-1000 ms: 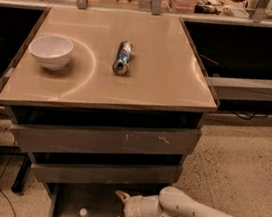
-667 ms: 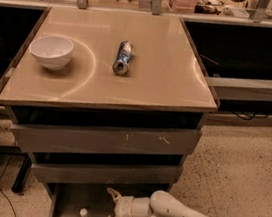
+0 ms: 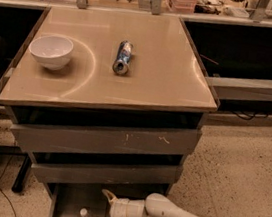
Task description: Pick water bottle from bottom drawer and place on counter
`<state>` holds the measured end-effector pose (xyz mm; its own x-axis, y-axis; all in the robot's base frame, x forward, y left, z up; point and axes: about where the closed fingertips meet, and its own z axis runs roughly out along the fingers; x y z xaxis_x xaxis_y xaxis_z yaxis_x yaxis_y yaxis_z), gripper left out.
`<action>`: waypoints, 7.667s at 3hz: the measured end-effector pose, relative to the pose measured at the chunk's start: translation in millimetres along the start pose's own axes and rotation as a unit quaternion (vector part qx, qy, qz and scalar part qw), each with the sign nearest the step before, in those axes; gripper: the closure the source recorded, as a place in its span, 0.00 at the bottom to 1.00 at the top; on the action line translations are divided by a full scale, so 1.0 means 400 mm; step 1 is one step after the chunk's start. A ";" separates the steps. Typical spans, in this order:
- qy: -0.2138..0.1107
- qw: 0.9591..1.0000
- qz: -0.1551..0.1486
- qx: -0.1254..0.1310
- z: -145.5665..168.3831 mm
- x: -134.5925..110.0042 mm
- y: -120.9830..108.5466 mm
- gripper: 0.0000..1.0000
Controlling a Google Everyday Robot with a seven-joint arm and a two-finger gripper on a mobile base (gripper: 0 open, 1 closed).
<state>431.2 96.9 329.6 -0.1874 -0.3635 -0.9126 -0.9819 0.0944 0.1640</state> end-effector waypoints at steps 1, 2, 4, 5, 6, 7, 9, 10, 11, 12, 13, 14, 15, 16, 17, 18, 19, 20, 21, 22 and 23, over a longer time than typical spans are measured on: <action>-0.017 1.000 -0.008 -0.001 0.045 0.001 0.002 0.00; -0.030 0.999 -0.018 -0.003 0.099 0.019 -0.004 0.00; -0.039 0.999 -0.036 0.000 0.131 0.043 -0.015 0.00; -0.042 0.998 -0.038 0.000 0.157 0.060 -0.018 0.00; -0.040 0.998 -0.036 -0.011 0.233 0.105 -0.039 0.00; -0.038 0.999 -0.034 -0.013 0.244 0.110 -0.041 0.00; -0.038 0.999 -0.034 -0.013 0.244 0.109 -0.041 0.41; -0.038 0.999 -0.034 -0.013 0.244 0.109 -0.041 0.64; -0.039 0.999 -0.034 -0.014 0.244 0.108 -0.039 0.88; -0.060 0.998 -0.024 -0.003 0.205 0.080 -0.023 1.00; -0.081 0.996 -0.006 0.025 0.132 0.041 -0.004 1.00; -0.082 0.995 0.006 0.058 0.040 0.000 0.015 1.00; -0.065 0.994 0.023 0.089 -0.045 -0.057 0.023 1.00; -0.044 0.994 0.023 0.100 -0.117 -0.135 -0.004 1.00; -0.025 0.994 0.015 0.110 -0.184 -0.197 -0.041 1.00; -0.025 0.994 0.015 0.110 -0.184 -0.197 -0.041 1.00; -0.036 0.993 0.022 0.113 -0.214 -0.247 -0.033 1.00; -0.050 0.991 0.016 0.126 -0.280 -0.338 -0.016 1.00; -0.065 0.989 0.001 0.133 -0.356 -0.436 -0.009 1.00; -0.070 0.988 -0.024 0.132 -0.421 -0.531 -0.005 1.00; -0.070 0.988 -0.024 0.132 -0.421 -0.532 -0.005 1.00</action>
Offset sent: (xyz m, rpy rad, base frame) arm 0.0012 0.0362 -0.0198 0.0750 -0.0484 0.0047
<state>468.4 17.9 586.4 -0.1177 -0.2433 -0.9628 -0.9447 0.3261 0.0331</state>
